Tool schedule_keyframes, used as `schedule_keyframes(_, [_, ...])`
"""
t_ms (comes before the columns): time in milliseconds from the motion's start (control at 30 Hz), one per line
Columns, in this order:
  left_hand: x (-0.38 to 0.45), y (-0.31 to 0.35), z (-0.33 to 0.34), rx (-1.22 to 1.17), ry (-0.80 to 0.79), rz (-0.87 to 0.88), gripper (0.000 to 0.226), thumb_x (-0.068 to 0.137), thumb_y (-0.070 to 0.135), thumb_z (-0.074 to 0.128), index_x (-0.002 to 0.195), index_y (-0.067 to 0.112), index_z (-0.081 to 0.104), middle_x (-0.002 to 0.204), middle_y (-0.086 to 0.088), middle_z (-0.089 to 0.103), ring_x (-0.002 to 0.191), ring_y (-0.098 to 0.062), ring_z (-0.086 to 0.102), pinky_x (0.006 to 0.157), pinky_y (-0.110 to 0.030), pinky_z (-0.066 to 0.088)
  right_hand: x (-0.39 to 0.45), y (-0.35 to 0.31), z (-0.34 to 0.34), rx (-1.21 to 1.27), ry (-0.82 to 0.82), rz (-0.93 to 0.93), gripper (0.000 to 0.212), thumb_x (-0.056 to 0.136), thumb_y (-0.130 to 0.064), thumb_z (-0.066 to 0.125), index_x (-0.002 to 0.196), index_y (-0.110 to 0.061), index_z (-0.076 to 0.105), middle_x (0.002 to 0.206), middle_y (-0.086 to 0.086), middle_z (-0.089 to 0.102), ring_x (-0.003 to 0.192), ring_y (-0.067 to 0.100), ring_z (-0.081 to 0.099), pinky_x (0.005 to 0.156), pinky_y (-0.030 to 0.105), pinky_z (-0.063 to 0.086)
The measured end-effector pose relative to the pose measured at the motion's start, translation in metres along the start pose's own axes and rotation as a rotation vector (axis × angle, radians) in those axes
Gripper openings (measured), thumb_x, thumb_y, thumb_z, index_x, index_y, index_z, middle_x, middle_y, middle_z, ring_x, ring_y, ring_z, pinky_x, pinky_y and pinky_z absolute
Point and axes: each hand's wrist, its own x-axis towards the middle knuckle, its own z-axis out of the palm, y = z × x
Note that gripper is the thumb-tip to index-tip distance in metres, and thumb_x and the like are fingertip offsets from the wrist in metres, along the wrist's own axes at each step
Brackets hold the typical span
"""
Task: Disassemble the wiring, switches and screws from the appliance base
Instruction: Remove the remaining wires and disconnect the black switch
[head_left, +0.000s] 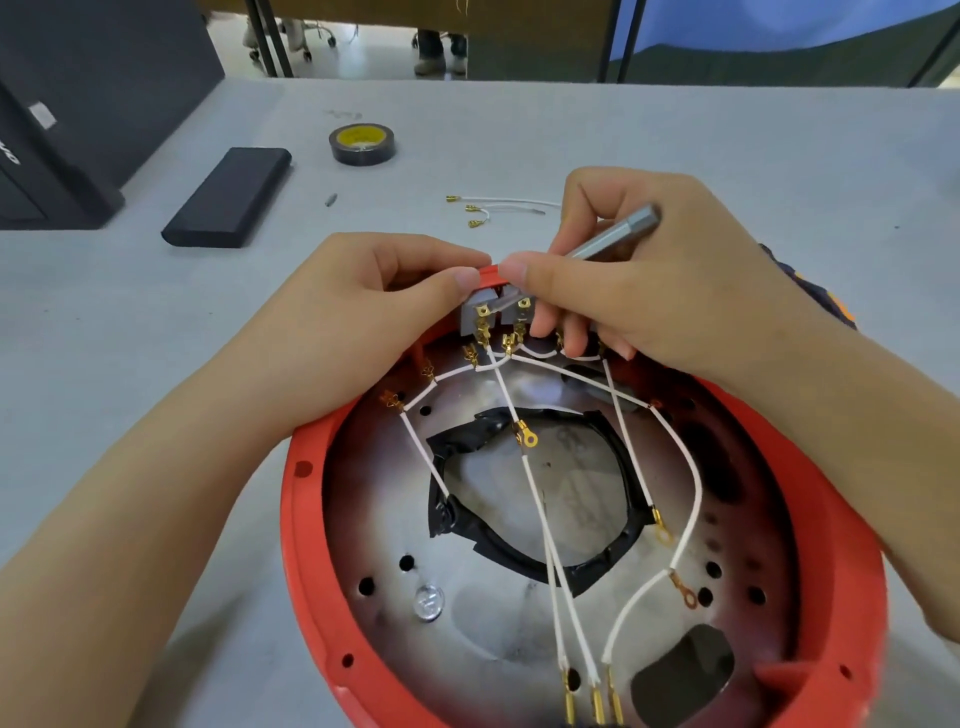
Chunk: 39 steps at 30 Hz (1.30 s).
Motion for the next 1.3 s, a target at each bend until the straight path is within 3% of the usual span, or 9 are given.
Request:
schedule_keyframes(167, [-0.001, 0.002, 0.001, 0.033, -0.01, 0.025, 0.015, 0.092, 0.036, 0.058, 0.095, 0.041, 0.072, 0.083, 0.03, 0.07, 0.079, 0.017, 0.062, 0.065, 0.005, 0.036, 0.004, -0.003, 0.007, -0.112, -0.02, -0.001, 0.029, 0.086, -0.034, 0.067, 0.071, -0.019, 0.048, 0.057, -0.004, 0.068, 0.038, 0.011, 0.055, 0.042, 0.013, 0.04])
schedule_keyframes(267, [-0.001, 0.003, 0.001, 0.037, -0.014, 0.038, 0.016, 0.092, 0.036, 0.057, 0.088, 0.043, 0.07, 0.079, 0.029, 0.069, 0.075, 0.015, 0.062, 0.064, 0.004, 0.038, 0.009, -0.003, 0.01, -0.156, -0.065, 0.018, 0.03, 0.089, -0.036, 0.063, 0.068, -0.017, 0.051, 0.061, 0.007, 0.07, 0.036, 0.016, 0.053, 0.042, 0.011, 0.038])
schedule_keyframes(567, [-0.001, 0.002, 0.0, 0.006, -0.019, 0.06, 0.02, 0.093, 0.029, 0.058, 0.085, 0.044, 0.069, 0.078, 0.03, 0.069, 0.076, 0.016, 0.062, 0.064, 0.003, 0.038, 0.016, -0.006, 0.009, -0.044, -0.061, 0.093, 0.03, 0.093, -0.024, 0.061, 0.068, -0.013, 0.049, 0.053, 0.005, 0.064, 0.029, 0.013, 0.04, 0.034, 0.018, 0.033])
schedule_keyframes(767, [-0.001, 0.001, -0.001, -0.023, -0.026, 0.039, 0.019, 0.094, 0.029, 0.057, 0.093, 0.042, 0.071, 0.085, 0.026, 0.071, 0.082, 0.011, 0.065, 0.071, 0.0, 0.043, 0.01, -0.005, 0.008, -0.011, 0.003, 0.073, 0.026, 0.091, -0.022, 0.064, 0.07, -0.016, 0.049, 0.05, 0.001, 0.059, 0.031, 0.008, 0.039, 0.035, 0.019, 0.031])
schedule_keyframes(933, [0.0, 0.0, -0.001, -0.055, -0.002, -0.006, 0.018, 0.093, 0.03, 0.059, 0.104, 0.033, 0.072, 0.088, 0.025, 0.071, 0.082, 0.011, 0.064, 0.07, 0.002, 0.041, 0.0, -0.005, 0.002, 0.175, 0.074, 0.035, 0.021, 0.089, -0.018, 0.065, 0.076, -0.011, 0.05, 0.05, 0.004, 0.057, 0.03, 0.01, 0.037, 0.033, 0.017, 0.028])
schedule_keyframes(1100, [-0.001, -0.001, -0.001, -0.07, -0.003, -0.022, 0.019, 0.094, 0.029, 0.057, 0.105, 0.032, 0.072, 0.089, 0.023, 0.072, 0.083, 0.01, 0.064, 0.072, -0.001, 0.043, 0.003, -0.004, 0.007, 0.146, 0.061, 0.06, 0.036, 0.096, -0.035, 0.053, 0.07, -0.009, 0.053, 0.056, 0.013, 0.065, 0.029, 0.014, 0.038, 0.034, 0.016, 0.029])
schedule_keyframes(1300, [-0.001, -0.001, -0.001, -0.078, -0.009, -0.024, 0.02, 0.094, 0.028, 0.057, 0.107, 0.03, 0.072, 0.091, 0.021, 0.072, 0.084, 0.011, 0.064, 0.074, -0.001, 0.043, 0.003, -0.002, 0.012, 0.046, 0.113, -0.004, 0.038, 0.094, -0.035, 0.056, 0.064, -0.018, 0.04, 0.049, 0.006, 0.062, 0.028, 0.011, 0.038, 0.034, 0.02, 0.031])
